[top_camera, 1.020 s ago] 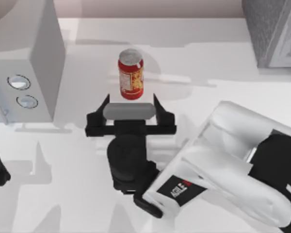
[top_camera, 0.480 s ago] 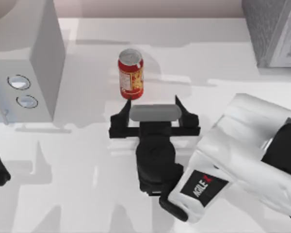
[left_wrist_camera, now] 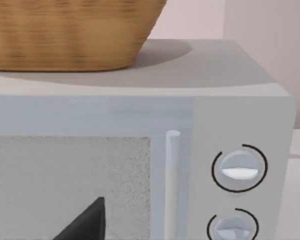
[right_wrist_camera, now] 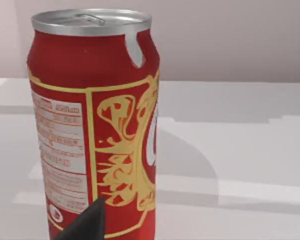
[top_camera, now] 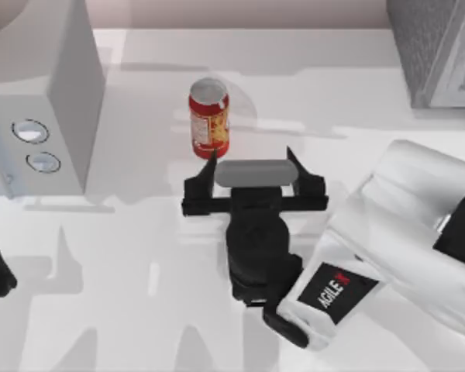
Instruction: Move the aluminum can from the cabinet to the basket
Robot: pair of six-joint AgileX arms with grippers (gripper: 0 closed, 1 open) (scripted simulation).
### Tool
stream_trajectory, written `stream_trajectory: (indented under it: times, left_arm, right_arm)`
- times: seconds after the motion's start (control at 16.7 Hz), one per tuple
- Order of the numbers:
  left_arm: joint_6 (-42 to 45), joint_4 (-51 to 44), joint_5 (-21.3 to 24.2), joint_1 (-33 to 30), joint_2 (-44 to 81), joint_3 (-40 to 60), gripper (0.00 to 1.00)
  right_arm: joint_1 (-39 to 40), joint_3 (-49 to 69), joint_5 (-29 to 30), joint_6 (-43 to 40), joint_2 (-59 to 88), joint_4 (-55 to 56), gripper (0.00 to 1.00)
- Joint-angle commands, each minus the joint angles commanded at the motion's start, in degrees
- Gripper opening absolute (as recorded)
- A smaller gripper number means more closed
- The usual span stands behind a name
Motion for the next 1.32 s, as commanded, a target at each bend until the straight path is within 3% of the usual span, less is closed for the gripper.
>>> stream_trajectory:
  times: [0.42,0.96,1.32]
  left_arm:
    - [0.0,0.0,0.0,0.0,0.0,0.0,1.00]
    - [0.0,0.0,0.0,0.0,0.0,0.0,1.00]
    - [0.0,0.0,0.0,0.0,0.0,0.0,1.00]
  right_arm:
    - [-13.7,-13.3,-11.2,-0.1,-24.9,-19.6,1.00]
    - [-36.6,-40.0,-32.9,-0.9,-88.6,-55.3,1.00]
    - [-46.4,-53.8,-45.3,-1.6,-124.2,-71.4,1.00]
